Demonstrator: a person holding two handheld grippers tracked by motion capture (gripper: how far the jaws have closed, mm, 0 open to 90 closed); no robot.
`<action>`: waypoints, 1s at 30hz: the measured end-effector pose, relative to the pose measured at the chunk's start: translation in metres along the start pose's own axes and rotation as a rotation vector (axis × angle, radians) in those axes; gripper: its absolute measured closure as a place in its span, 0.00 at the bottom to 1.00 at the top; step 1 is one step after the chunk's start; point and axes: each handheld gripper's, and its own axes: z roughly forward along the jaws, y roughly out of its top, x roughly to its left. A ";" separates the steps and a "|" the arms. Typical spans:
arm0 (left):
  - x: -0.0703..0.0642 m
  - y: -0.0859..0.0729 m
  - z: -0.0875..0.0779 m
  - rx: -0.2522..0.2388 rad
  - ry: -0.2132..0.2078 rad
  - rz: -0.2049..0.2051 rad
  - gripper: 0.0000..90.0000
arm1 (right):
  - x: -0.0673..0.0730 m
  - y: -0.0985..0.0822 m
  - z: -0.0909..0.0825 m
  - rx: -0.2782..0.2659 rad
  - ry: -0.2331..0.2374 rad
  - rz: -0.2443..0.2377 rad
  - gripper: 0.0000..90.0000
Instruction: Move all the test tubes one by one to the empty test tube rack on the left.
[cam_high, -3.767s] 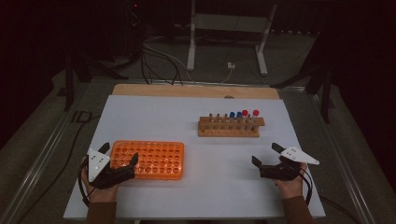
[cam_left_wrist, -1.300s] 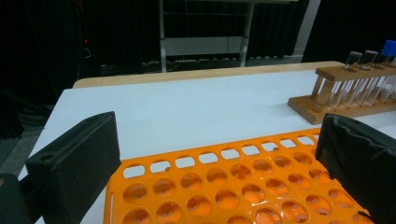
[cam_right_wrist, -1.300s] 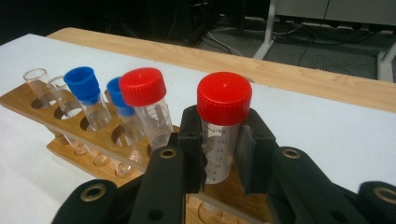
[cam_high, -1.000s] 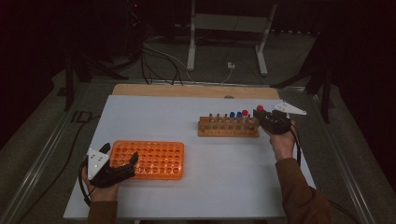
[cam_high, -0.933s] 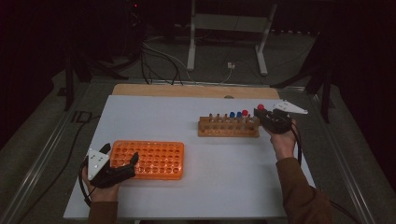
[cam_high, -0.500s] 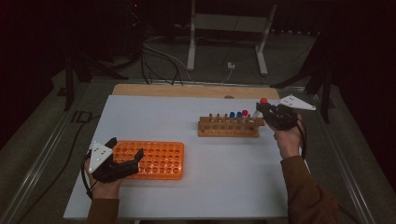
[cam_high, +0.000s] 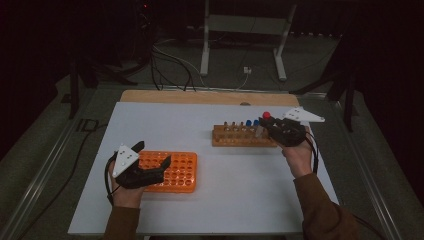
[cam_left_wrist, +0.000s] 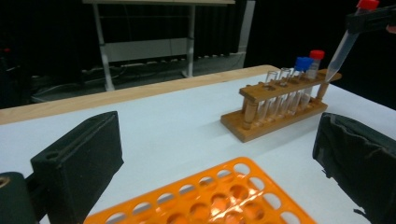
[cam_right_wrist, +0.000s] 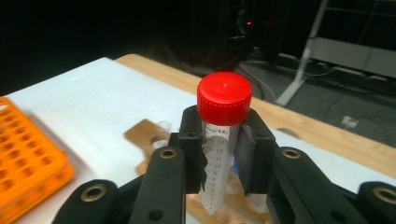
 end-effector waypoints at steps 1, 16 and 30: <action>-0.002 0.002 0.003 -0.001 -0.004 0.003 0.02 | 0.003 0.000 0.001 0.001 0.008 -0.002 0.83; -0.045 0.023 0.055 0.005 -0.109 0.078 0.02 | 0.043 0.001 0.017 0.018 0.150 -0.012 0.82; -0.075 0.022 0.090 0.051 -0.166 0.096 0.07 | 0.073 0.002 0.028 0.033 0.240 -0.023 0.82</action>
